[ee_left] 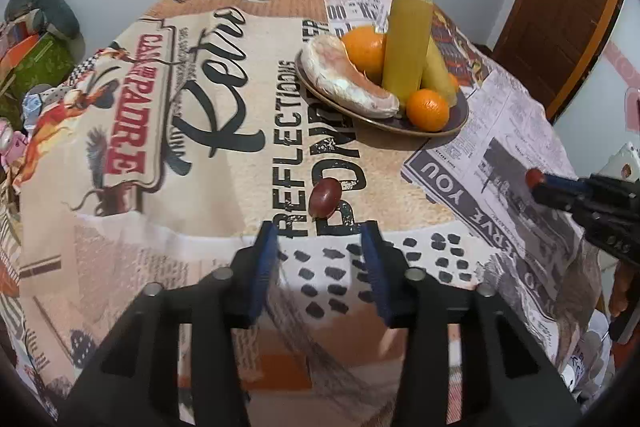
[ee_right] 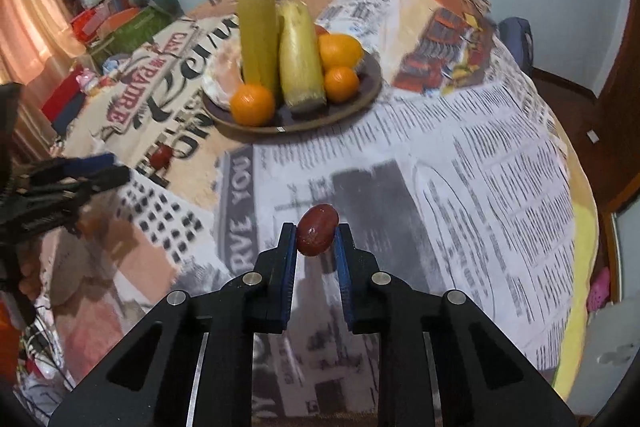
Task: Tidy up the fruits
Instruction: 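Grasp a red date with the right tool while the left tool grasps another date, then carry the dates to the plate with the right tool while the left tool carries its date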
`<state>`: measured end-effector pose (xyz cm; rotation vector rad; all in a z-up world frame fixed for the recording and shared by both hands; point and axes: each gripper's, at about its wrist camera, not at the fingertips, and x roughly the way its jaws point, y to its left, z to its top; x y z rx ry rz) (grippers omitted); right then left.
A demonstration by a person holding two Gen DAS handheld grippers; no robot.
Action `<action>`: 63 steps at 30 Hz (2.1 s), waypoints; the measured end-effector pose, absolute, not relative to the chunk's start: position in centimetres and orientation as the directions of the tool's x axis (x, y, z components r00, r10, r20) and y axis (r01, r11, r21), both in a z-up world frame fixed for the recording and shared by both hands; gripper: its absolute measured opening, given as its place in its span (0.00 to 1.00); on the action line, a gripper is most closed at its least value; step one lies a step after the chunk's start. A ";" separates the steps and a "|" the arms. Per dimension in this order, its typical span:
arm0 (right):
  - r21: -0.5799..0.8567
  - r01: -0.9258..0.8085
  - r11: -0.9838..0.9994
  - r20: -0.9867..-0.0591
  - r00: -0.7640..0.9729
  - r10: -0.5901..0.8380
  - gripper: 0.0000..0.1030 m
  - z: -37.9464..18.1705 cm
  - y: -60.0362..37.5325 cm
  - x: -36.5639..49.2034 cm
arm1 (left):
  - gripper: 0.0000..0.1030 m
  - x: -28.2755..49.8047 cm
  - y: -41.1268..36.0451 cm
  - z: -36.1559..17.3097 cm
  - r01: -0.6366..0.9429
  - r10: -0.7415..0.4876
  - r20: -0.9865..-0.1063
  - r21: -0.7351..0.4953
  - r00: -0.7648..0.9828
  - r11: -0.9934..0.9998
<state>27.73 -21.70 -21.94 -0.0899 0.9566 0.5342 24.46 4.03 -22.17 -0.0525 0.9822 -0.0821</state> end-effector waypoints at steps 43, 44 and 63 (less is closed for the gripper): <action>0.206 -0.532 0.822 -0.695 0.512 0.505 0.17 -18.8 -18.5 32.9 | 0.18 29.3 2.3 -18.8 0.092 -0.172 -0.746 -0.148 0.643 0.985; 0.205 -0.535 0.820 -0.693 0.512 0.507 0.17 -18.7 -18.4 33.0 | 0.18 29.5 2.2 -18.7 0.093 -0.173 -0.745 -0.148 0.644 0.985; 0.191 -0.579 0.793 -0.684 0.501 0.531 0.17 -19.2 -15.9 35.3 | 0.18 34.6 1.4 -19.7 0.111 -0.182 -0.743 -0.144 0.644 0.983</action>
